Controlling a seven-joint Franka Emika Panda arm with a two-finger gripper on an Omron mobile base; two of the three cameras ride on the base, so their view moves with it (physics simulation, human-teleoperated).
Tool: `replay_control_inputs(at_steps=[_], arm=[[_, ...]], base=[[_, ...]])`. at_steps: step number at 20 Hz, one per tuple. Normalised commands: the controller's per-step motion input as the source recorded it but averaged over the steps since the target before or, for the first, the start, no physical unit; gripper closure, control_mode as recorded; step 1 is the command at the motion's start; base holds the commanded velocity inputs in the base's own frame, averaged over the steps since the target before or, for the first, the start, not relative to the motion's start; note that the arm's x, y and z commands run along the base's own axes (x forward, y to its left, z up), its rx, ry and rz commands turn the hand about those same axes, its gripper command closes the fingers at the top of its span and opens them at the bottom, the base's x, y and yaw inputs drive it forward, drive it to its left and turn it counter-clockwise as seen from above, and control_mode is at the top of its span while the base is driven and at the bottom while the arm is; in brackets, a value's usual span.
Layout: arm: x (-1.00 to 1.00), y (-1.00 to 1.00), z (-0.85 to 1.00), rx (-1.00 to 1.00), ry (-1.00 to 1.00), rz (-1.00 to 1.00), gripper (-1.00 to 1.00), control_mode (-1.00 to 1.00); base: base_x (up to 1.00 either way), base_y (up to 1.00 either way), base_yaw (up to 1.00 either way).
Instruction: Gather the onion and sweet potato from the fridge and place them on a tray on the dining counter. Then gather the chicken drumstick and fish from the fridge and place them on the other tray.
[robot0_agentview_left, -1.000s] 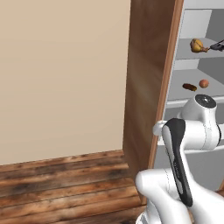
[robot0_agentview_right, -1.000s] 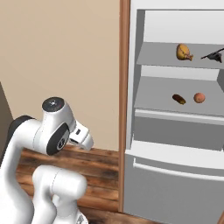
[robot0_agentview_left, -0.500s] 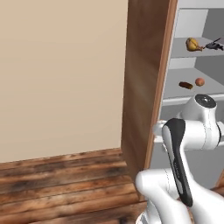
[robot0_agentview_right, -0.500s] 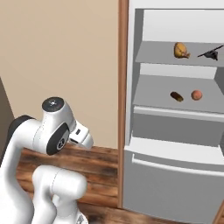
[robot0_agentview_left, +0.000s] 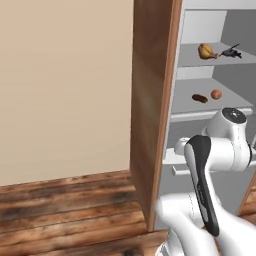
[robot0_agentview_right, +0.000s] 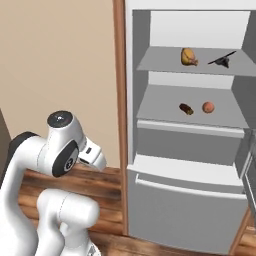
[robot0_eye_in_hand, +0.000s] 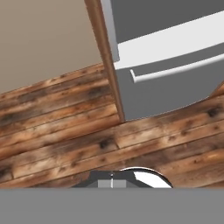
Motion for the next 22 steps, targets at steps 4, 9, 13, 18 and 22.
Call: replay_control_inputs(at_steps=[4,9,13,18,22], arm=[[0.00,0.00,0.00,0.00,0.00,0.00,1.00,1.00],[0.00,0.00,0.00,0.00,0.00,0.00,1.00,1.00],[0.00,0.00,0.00,0.00,0.00,0.00,1.00,1.00],[0.00,0.00,0.00,0.00,0.00,0.00,1.00,1.00],[0.00,0.00,0.00,0.00,0.00,0.00,1.00,1.00]], base=[[0.05,-0.64,0.00],[0.20,-0.45,0.03],[0.31,-0.32,0.07],[0.38,-0.30,0.10],[0.36,-0.33,0.12]])
